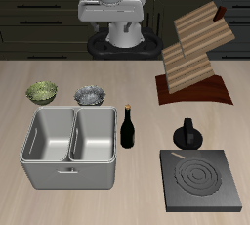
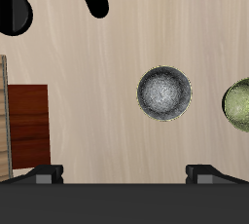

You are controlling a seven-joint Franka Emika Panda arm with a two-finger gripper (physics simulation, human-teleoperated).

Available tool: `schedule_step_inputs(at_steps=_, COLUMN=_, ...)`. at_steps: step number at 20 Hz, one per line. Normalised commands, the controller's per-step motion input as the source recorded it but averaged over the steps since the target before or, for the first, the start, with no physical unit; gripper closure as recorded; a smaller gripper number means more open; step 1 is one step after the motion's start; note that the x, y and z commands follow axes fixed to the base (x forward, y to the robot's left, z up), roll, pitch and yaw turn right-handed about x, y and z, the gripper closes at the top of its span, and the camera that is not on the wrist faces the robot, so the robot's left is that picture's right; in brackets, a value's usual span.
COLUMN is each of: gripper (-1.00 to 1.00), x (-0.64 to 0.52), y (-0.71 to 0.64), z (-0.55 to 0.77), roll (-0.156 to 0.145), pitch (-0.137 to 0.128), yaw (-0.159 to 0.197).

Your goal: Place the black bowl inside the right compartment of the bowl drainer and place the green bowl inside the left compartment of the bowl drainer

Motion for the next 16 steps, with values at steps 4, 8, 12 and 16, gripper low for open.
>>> schedule_step_inputs(at_steps=4, gripper=-1.0, x=0.08, y=-0.34, z=0.08, roll=-0.031, pitch=-0.028, yaw=-0.019)
schedule_step_inputs(at_steps=8, gripper=-1.0, x=0.13, y=-0.21, z=0.11, roll=-0.018, pitch=-0.042, yaw=0.0)
schedule_step_inputs(at_steps=12, gripper=-1.0, x=0.16, y=-0.14, z=0.0, roll=-0.018, pitch=-0.028, yaw=-0.008)
schedule_step_inputs(at_steps=16, gripper=-1.0, x=0.25, y=-0.02, z=-0.12, roll=0.011, pitch=0.0, yaw=0.028)
